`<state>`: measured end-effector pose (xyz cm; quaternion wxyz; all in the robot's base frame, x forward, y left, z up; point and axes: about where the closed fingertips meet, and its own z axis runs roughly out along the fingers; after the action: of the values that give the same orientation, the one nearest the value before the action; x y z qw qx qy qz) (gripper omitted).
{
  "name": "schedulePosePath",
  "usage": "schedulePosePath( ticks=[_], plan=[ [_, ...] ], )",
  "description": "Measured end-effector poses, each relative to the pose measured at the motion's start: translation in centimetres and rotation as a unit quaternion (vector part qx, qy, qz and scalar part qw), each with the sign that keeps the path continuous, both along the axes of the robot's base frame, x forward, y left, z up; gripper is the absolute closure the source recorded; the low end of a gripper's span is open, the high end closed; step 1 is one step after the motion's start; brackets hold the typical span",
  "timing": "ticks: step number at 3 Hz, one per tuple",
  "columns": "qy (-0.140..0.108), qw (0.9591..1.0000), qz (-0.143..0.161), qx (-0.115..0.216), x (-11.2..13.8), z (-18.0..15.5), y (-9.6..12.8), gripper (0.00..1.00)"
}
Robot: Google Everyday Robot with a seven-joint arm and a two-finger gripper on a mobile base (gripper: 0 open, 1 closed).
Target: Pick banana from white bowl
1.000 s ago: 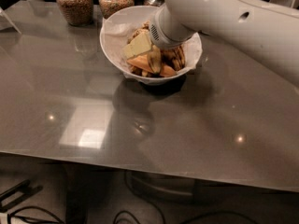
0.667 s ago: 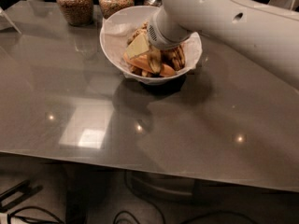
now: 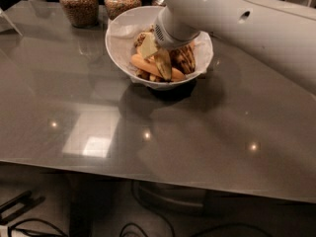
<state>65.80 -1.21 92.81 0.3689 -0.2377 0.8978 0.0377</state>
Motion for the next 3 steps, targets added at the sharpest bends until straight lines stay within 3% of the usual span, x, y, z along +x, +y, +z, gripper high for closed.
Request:
schedulePosePath(
  ticks=[1,2,3],
  plan=[
    [-0.015,0.9997,-0.003,-0.019,-0.4,1.4,-0.5,0.89],
    [-0.034,0.9987,-0.004,-0.037,-1.0,3.0,-1.1,1.00],
    [-0.058,0.9972,0.015,-0.043,-2.1,4.4,-2.1,1.00]
  ],
)
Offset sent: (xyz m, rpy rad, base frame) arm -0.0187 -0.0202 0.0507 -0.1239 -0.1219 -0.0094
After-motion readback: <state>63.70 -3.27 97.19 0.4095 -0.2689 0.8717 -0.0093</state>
